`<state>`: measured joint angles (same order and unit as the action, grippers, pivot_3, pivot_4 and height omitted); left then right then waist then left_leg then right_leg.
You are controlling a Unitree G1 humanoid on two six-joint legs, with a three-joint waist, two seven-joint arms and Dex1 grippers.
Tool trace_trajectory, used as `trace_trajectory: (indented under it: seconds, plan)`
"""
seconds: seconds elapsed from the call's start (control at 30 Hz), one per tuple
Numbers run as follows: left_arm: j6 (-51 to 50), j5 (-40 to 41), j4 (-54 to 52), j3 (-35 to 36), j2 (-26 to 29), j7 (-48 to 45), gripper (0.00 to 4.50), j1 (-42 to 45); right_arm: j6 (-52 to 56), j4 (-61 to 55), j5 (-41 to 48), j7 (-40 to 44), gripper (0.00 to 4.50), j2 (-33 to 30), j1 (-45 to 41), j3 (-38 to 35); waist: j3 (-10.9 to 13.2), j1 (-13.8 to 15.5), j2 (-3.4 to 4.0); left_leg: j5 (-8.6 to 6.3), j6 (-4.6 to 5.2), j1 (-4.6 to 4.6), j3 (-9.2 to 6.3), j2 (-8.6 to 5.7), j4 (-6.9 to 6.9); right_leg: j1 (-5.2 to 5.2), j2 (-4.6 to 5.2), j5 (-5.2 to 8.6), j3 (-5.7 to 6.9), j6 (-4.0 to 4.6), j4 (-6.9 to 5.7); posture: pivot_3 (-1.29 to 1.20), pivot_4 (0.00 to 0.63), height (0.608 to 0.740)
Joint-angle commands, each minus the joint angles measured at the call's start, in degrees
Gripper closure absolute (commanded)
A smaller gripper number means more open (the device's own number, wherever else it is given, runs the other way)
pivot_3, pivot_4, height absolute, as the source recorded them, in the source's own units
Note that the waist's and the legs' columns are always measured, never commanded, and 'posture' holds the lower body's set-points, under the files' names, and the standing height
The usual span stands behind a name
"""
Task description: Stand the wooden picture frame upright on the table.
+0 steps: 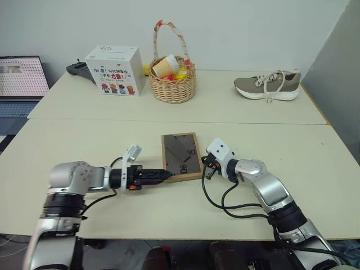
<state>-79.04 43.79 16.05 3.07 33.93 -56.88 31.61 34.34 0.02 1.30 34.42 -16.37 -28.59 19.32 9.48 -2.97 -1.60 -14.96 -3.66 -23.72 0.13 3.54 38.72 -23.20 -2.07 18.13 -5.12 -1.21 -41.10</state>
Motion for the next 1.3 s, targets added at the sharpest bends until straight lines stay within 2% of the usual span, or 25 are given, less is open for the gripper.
trace_trajectory:
  seconds: [0.03, 0.13, 0.33, 0.37, 0.4, 0.63, 0.83, 0.93, 1.03, 1.1, 1.3]
  plan:
    - [4.27, -3.64, 6.25, -2.38, -3.19, 1.58, 0.05, 2.31, -0.74, -1.29, 0.20, 1.19, 4.50, 2.18, -0.98, 2.33, -0.06, 0.36, 0.08, 0.00, 0.00, 0.00, 0.01, -0.02, 0.00, 0.01, 0.01, 0.00, 0.01, 0.00, 0.00, 0.00, 0.150, 0.740]
    - [5.91, -4.28, 7.03, -3.90, -4.34, 0.47, 0.05, 3.36, -1.28, -0.56, -0.71, 1.26, 4.50, 2.20, -0.77, 2.97, -0.12, 1.02, 0.12, 0.00, 0.00, 0.00, 0.03, -0.10, 0.03, 0.04, 0.09, 0.00, 0.01, -0.01, 0.02, 0.00, 0.150, 0.740]
    - [4.84, -2.75, 6.49, -2.35, -4.04, -1.14, 0.05, 3.72, -1.77, -0.43, -1.18, 0.84, 4.50, -0.51, 0.36, 0.73, -0.14, 1.19, 0.15, 0.00, 0.00, -0.02, 0.02, -0.12, 0.03, 0.05, 0.12, 0.00, 0.03, -0.01, 0.02, 0.00, 0.150, 0.740]
    - [4.58, -2.69, 6.17, -2.13, -3.72, -1.16, 0.42, 3.64, -1.94, -0.50, -1.26, 0.73, 4.50, -1.23, 0.73, 0.18, -0.14, 1.22, 0.14, 0.00, 0.00, -0.03, 0.01, -0.12, 0.03, 0.05, 0.12, 0.00, 0.03, -0.02, 0.03, 0.00, 0.150, 0.740]
    - [4.13, -2.55, 6.19, -1.61, -3.42, -0.98, 0.47, 3.77, -2.10, -0.52, -1.24, 0.58, 4.50, -1.99, 1.03, -0.59, -0.14, 1.22, 0.14, 0.00, 0.00, -0.04, 0.01, -0.13, 0.04, 0.05, 0.12, 0.00, 0.03, -0.02, 0.05, 0.00, 0.150, 0.740]
    - [0.26, -0.13, 3.44, 2.65, -1.89, 0.58, 1.91, 4.54, -3.28, -1.20, 0.01, 0.78, 4.50, -8.78, -0.17, -7.54, -0.05, 1.06, 0.12, 0.00, 0.00, -0.12, -0.01, -0.09, 0.03, -0.01, 0.11, 0.00, 0.04, -0.02, 0.09, 0.00, 0.150, 0.740]
    - [-1.29, 1.99, -0.56, 7.01, -3.70, 3.78, 3.09, 5.98, -0.06, -3.32, 4.63, 2.47, 4.50, -9.11, -6.47, -12.37, 0.04, 0.35, 0.13, 0.00, 0.00, -0.13, 0.00, -0.01, -0.02, -0.08, 0.02, 0.00, 0.00, -0.01, 0.07, 0.00, 0.150, 0.740]
    - [0.07, 2.63, -6.32, 6.70, -4.41, 4.53, 3.10, 6.33, 4.25, -4.18, 9.84, 2.78, 4.50, -5.91, -12.02, -15.16, 0.08, 0.12, 0.12, 0.00, 0.00, -0.16, -0.03, 0.02, -0.02, -0.10, 0.01, 0.00, 0.01, -0.01, 0.05, 0.00, 0.150, 0.740]
    - [2.51, 2.66, -11.91, 5.37, -4.23, 4.44, 3.10, 6.48, 12.33, -4.23, 18.94, 4.63, 4.03, -1.38, -18.00, -18.93, 0.09, 0.12, 0.14, 0.01, -0.03, -0.18, -0.08, 0.04, -0.06, -0.11, 0.02, 0.00, 0.02, 0.00, 0.10, 0.00, 0.150, 0.740]
    - [4.91, 2.20, -15.86, 3.57, -3.17, 2.90, 3.10, 5.60, 17.44, -2.96, 24.68, 6.80, 3.56, 0.32, -20.66, -21.14, 0.11, 0.18, 0.13, 0.02, -0.04, -0.18, -0.09, 0.04, -0.08, -0.12, 0.06, 0.00, 0.04, 0.00, 0.11, 0.00, 0.150, 0.740]
    - [5.91, 4.63, -20.47, 4.38, -2.25, 2.58, 3.10, 5.58, 20.29, 3.91, 29.26, 11.07, 2.03, -0.64, -26.12, -21.33, 0.11, 0.58, 0.14, 0.01, -0.02, -0.16, -0.07, -0.03, -0.11, -0.11, 0.19, 0.00, 0.01, 0.00, 0.16, 0.00, 0.150, 0.740]
